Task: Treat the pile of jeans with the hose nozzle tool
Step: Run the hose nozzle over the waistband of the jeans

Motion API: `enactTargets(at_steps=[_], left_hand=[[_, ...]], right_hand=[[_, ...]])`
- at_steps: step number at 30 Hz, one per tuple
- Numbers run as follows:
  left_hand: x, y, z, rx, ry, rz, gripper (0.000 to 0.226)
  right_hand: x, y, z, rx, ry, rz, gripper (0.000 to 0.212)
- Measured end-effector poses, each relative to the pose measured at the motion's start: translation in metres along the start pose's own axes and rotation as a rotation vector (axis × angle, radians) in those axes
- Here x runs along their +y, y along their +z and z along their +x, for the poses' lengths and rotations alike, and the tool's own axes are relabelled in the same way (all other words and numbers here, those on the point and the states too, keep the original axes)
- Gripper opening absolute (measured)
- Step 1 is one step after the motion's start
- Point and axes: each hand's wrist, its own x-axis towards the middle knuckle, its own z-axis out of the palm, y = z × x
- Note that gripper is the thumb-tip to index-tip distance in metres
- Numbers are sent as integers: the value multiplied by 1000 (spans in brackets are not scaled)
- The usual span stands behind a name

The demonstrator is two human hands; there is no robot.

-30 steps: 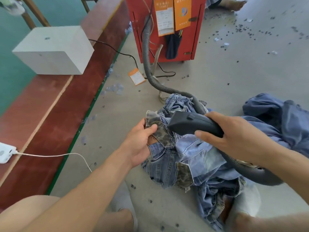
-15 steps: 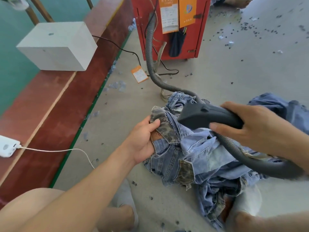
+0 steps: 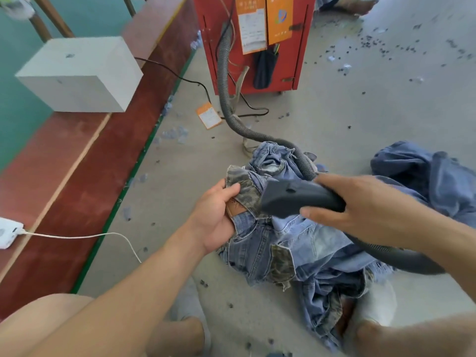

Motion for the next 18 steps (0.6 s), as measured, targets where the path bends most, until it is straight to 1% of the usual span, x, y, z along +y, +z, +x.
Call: enactTargets(at_steps=[2, 4, 6, 8, 11, 15, 18], left_hand=[[-2, -2, 2, 18, 6, -4, 33], [-5, -2, 4, 41, 22, 14, 37], [-9, 3, 6, 56, 32, 53, 38], [-10, 8, 8, 72, 45, 63, 39], [-11, 17, 11, 89, 53, 75, 40], [-20, 26, 5, 64, 67, 103, 33], [-28, 28, -2, 65, 75, 134, 34]], right_hand=[[-4, 14, 2, -6, 5, -12, 40], [-8, 29, 14, 82, 36, 12, 38], [-10, 32, 17, 179, 112, 44, 38], [-8, 31, 13, 224, 139, 83, 38], [-1, 26, -6, 187, 129, 94, 33], [8, 31, -25, 139, 161, 128, 36], [9, 38, -33, 106, 177, 146, 37]])
